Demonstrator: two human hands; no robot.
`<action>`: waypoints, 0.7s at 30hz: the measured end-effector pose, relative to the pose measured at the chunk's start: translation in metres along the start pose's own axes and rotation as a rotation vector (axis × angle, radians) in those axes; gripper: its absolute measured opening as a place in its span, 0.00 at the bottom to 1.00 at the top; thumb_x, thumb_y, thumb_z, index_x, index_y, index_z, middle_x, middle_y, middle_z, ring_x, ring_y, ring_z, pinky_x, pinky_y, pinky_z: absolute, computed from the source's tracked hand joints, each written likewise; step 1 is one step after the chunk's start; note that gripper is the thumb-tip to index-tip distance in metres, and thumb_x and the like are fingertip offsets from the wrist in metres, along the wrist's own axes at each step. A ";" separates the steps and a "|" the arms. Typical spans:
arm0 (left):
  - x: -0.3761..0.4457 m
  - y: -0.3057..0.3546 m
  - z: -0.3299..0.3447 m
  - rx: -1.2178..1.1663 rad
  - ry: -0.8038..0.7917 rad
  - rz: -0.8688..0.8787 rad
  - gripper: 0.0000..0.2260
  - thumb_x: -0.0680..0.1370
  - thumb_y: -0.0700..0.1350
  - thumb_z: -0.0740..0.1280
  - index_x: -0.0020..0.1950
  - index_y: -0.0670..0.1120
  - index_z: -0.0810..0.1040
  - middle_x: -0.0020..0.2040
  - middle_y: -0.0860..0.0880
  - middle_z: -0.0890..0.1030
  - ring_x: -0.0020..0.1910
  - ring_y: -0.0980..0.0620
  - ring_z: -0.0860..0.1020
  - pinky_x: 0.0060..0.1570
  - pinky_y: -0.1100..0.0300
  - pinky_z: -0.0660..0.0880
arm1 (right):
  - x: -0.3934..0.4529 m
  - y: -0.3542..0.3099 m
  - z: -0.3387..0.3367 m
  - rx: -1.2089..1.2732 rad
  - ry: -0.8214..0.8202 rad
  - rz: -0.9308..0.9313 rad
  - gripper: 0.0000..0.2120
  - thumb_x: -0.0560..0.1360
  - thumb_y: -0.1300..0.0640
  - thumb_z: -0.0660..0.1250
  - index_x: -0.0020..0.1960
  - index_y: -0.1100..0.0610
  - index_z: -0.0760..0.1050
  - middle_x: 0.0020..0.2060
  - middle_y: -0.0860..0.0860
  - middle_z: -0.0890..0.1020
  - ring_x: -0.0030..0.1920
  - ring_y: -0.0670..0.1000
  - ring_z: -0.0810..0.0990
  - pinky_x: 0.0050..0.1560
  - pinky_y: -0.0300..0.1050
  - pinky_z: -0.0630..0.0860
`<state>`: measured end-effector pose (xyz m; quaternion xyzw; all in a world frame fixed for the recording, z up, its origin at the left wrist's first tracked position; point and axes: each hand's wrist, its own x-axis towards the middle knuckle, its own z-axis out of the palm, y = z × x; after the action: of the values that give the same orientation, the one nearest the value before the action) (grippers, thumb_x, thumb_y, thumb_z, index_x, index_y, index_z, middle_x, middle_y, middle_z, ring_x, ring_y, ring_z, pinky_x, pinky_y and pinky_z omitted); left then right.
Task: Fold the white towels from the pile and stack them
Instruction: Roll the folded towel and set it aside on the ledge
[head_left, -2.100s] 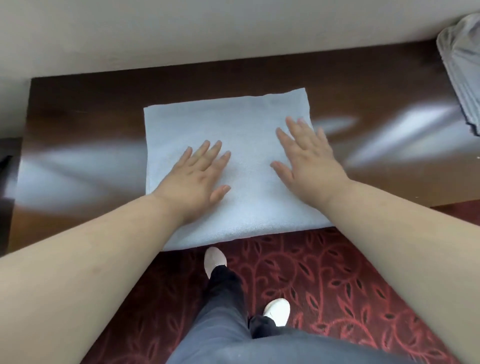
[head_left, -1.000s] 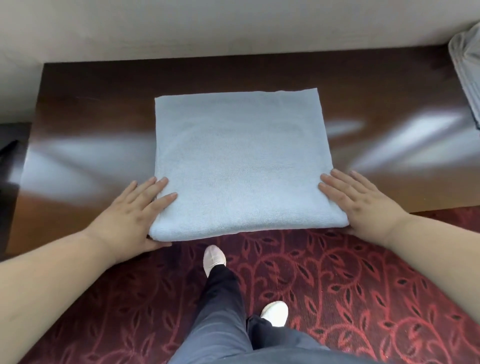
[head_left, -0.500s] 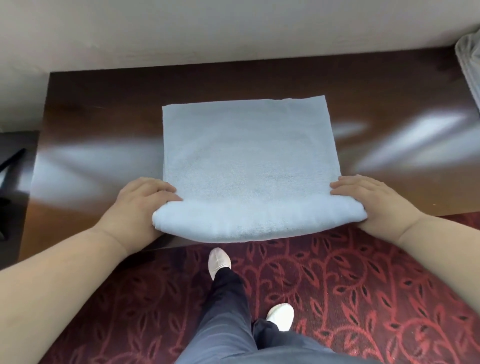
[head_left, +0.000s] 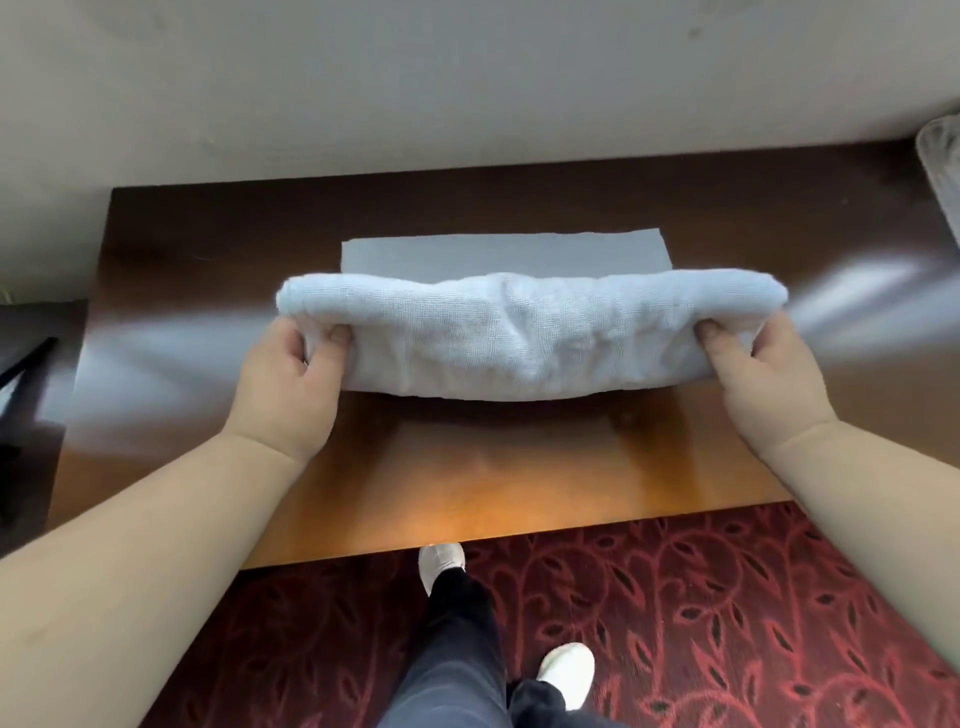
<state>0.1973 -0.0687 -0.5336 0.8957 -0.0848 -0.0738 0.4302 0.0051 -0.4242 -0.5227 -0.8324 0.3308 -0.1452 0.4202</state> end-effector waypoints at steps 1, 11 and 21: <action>0.004 0.004 0.001 -0.017 0.015 0.030 0.15 0.73 0.68 0.57 0.42 0.59 0.72 0.38 0.60 0.77 0.39 0.73 0.74 0.37 0.68 0.67 | 0.003 -0.006 0.002 0.004 0.045 -0.001 0.11 0.77 0.45 0.65 0.58 0.42 0.71 0.45 0.33 0.76 0.42 0.21 0.71 0.39 0.17 0.63; 0.065 0.015 0.024 -0.196 -0.076 -0.243 0.08 0.79 0.59 0.59 0.46 0.61 0.76 0.43 0.62 0.79 0.45 0.63 0.77 0.42 0.63 0.70 | 0.068 -0.024 0.029 0.054 0.012 0.191 0.05 0.79 0.41 0.62 0.51 0.41 0.73 0.40 0.34 0.80 0.39 0.25 0.75 0.37 0.22 0.67; 0.108 0.014 0.038 -0.226 -0.077 -0.503 0.09 0.74 0.64 0.58 0.49 0.65 0.73 0.48 0.58 0.78 0.48 0.51 0.79 0.43 0.55 0.77 | 0.110 -0.014 0.050 0.066 -0.019 0.432 0.17 0.71 0.30 0.55 0.49 0.38 0.74 0.49 0.43 0.81 0.52 0.50 0.81 0.60 0.55 0.77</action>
<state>0.2940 -0.1293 -0.5530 0.8315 0.1324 -0.2213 0.4921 0.1178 -0.4621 -0.5458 -0.7294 0.4924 -0.0545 0.4718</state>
